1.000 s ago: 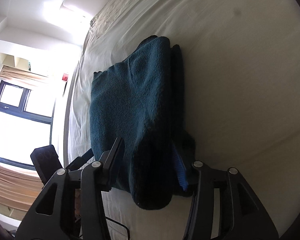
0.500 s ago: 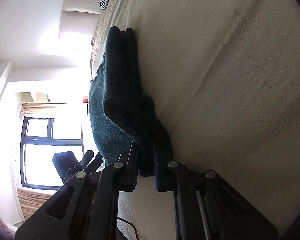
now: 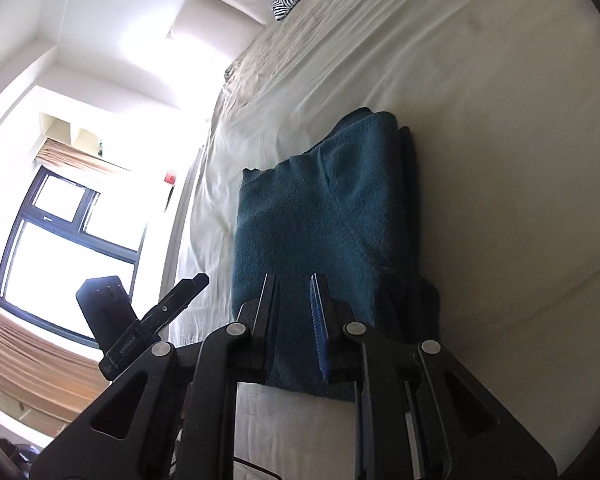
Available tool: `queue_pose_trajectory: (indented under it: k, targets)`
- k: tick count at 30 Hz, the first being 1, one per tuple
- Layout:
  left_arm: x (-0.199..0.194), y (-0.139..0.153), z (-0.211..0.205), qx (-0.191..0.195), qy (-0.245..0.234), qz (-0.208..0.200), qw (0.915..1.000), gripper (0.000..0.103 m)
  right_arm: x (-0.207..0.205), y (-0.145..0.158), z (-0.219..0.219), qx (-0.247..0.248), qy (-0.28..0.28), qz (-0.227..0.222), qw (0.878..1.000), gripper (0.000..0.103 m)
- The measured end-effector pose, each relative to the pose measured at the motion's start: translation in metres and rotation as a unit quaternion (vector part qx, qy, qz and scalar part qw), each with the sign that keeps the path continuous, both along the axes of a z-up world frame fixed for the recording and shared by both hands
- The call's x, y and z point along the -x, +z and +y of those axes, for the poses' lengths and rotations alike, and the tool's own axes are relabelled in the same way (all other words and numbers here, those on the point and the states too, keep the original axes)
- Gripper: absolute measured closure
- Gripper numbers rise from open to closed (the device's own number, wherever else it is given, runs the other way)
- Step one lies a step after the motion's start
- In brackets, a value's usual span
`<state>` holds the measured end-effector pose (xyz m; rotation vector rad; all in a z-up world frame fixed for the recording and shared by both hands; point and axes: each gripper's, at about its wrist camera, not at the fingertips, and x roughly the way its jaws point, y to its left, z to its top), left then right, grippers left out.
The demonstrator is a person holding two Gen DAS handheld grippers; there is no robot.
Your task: Fold small clothes
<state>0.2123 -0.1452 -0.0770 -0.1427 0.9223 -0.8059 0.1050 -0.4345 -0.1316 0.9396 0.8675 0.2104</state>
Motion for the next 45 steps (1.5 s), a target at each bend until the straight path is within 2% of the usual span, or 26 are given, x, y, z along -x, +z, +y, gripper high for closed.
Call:
queue_pose_trajectory:
  k: [3, 6, 7, 8, 10, 12, 16, 20, 23, 25, 29, 33, 35, 37, 39, 41, 43, 45]
  targets:
    - [-0.017, -0.020, -0.012, -0.021, -0.001, 0.019, 0.9996, 0.038, -0.013, -0.035, -0.012, -0.016, -0.017, 0.037, 0.999, 0.090]
    - [-0.019, -0.033, -0.011, -0.022, -0.004, 0.019, 0.9996, 0.038, -0.003, -0.050, -0.024, -0.057, -0.024, 0.008, 0.998, 0.094]
    - [-0.017, -0.035, -0.011, -0.022, -0.006, 0.014, 0.9996, 0.038, 0.000, -0.053, -0.026, -0.061, -0.024, -0.001, 0.998, 0.096]
    - [-0.016, -0.037, -0.012, -0.025, -0.009, 0.012, 0.9996, 0.038, 0.003, -0.057, -0.028, -0.060, -0.023, -0.005, 0.998, 0.102]
    - [-0.016, -0.041, -0.012, -0.023, -0.014, 0.013, 0.9995, 0.038, 0.010, -0.063, -0.033, -0.071, -0.024, -0.007, 0.997, 0.103]
    - [-0.020, -0.043, -0.011, -0.017, -0.015, 0.023, 0.9995, 0.038, 0.010, -0.060, -0.035, -0.066, -0.029, -0.008, 0.997, 0.103]
    - [-0.025, -0.043, -0.014, -0.024, -0.013, 0.025, 0.9993, 0.037, 0.016, -0.024, -0.042, -0.034, -0.033, -0.025, 0.999, 0.097]
    - [-0.019, -0.040, -0.022, -0.046, -0.018, 0.008, 0.9987, 0.030, -0.029, -0.002, -0.035, -0.017, 0.006, -0.023, 1.000, 0.097]
    - [-0.018, -0.038, -0.029, -0.059, -0.023, 0.004, 0.9980, 0.027, -0.059, -0.013, -0.034, -0.014, 0.003, 0.008, 1.000, 0.097]
    - [-0.020, -0.039, -0.029, -0.058, -0.026, 0.006, 0.9979, 0.027, -0.069, -0.034, -0.045, -0.020, -0.017, 0.044, 0.999, 0.097]
    - [-0.025, -0.042, -0.025, -0.042, -0.023, 0.018, 0.9987, 0.027, -0.056, -0.059, -0.076, -0.064, -0.060, 0.029, 0.996, 0.102]
    - [-0.025, -0.040, -0.023, -0.034, -0.017, 0.020, 0.9991, 0.027, -0.033, -0.054, -0.091, -0.049, -0.080, 0.017, 0.995, 0.102]
    - [-0.022, -0.036, -0.014, -0.024, -0.010, 0.023, 0.9994, 0.030, -0.014, -0.039, -0.092, -0.022, -0.084, 0.008, 0.996, 0.096]
    - [-0.016, -0.028, -0.001, -0.019, 0.008, 0.027, 0.9994, 0.036, 0.006, -0.018, -0.083, -0.008, -0.063, -0.014, 0.998, 0.095]
    - [-0.004, -0.018, 0.014, 0.010, 0.025, 0.025, 0.9993, 0.036, 0.022, -0.001, -0.063, -0.011, -0.030, -0.039, 0.999, 0.094]
    - [0.013, -0.012, 0.023, 0.025, 0.030, 0.015, 0.9991, 0.036, 0.040, 0.005, -0.043, -0.005, -0.002, -0.044, 0.999, 0.084]
    - [0.030, -0.013, 0.019, 0.021, 0.014, 0.014, 0.9996, 0.036, 0.054, -0.002, -0.029, -0.006, 0.015, -0.037, 0.999, 0.081]
    - [0.041, -0.022, 0.009, 0.002, -0.004, 0.021, 0.9998, 0.036, 0.060, -0.022, -0.025, -0.009, 0.004, -0.011, 1.000, 0.080]
